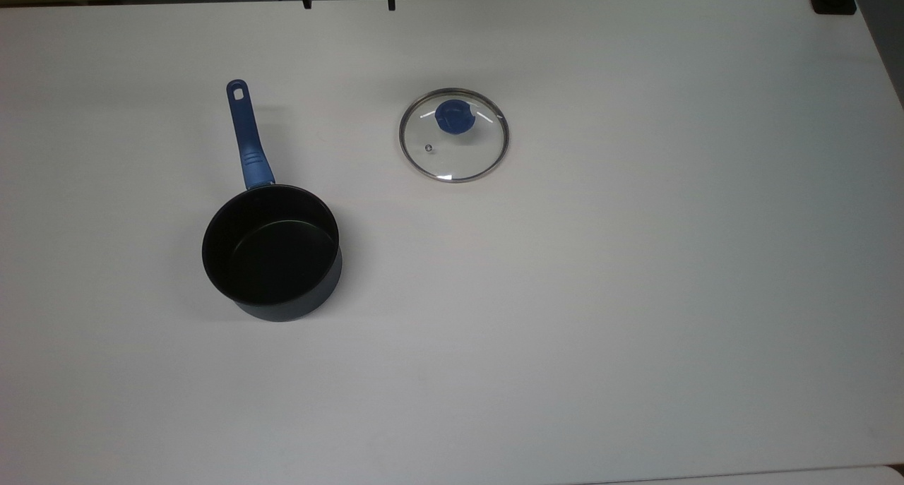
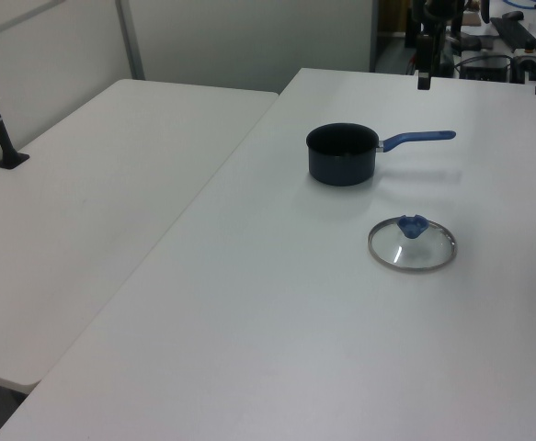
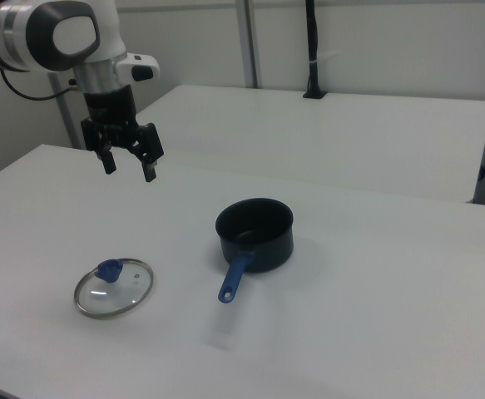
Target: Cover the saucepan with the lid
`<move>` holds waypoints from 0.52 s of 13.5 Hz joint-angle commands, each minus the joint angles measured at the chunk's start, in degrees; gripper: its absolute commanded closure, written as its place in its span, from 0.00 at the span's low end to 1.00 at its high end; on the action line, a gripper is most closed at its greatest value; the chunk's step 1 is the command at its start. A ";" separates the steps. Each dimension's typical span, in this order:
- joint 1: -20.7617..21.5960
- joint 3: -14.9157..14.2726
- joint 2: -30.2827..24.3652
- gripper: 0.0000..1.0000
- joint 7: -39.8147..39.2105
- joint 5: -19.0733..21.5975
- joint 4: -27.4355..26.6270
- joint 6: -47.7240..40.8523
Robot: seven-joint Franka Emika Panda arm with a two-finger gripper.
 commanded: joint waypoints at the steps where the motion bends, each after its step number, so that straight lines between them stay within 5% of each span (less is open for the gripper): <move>1: 0.75 -0.44 0.31 0.00 0.77 0.77 1.51 -2.57; 7: 0.31 -0.88 -0.13 0.00 0.86 0.68 1.51 -3.27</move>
